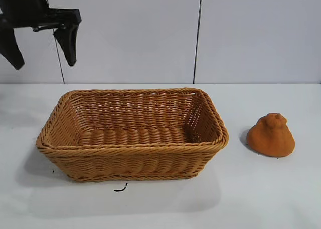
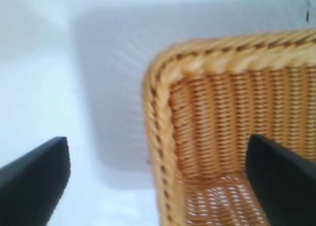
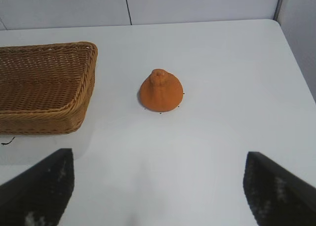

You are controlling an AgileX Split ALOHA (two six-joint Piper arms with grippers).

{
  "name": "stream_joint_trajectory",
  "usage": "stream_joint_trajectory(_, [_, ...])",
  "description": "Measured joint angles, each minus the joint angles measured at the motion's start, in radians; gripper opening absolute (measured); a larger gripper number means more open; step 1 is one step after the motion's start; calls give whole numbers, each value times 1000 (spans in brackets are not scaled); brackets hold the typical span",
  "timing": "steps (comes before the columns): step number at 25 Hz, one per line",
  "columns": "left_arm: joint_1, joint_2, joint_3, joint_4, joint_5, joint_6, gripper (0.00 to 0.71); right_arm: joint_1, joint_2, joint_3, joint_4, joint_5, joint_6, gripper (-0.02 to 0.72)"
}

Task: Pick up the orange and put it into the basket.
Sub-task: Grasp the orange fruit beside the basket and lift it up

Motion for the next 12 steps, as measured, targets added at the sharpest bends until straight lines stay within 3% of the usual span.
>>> stream_joint_trajectory(9, [205, 0, 0, 69, 48, 43, 694, 0, 0, 0, 0, -1, 0, 638])
stream_joint_trajectory(12, [247, -6, 9, 72, 48, 48, 694, 0, 0, 0, 0, -1, 0, 638])
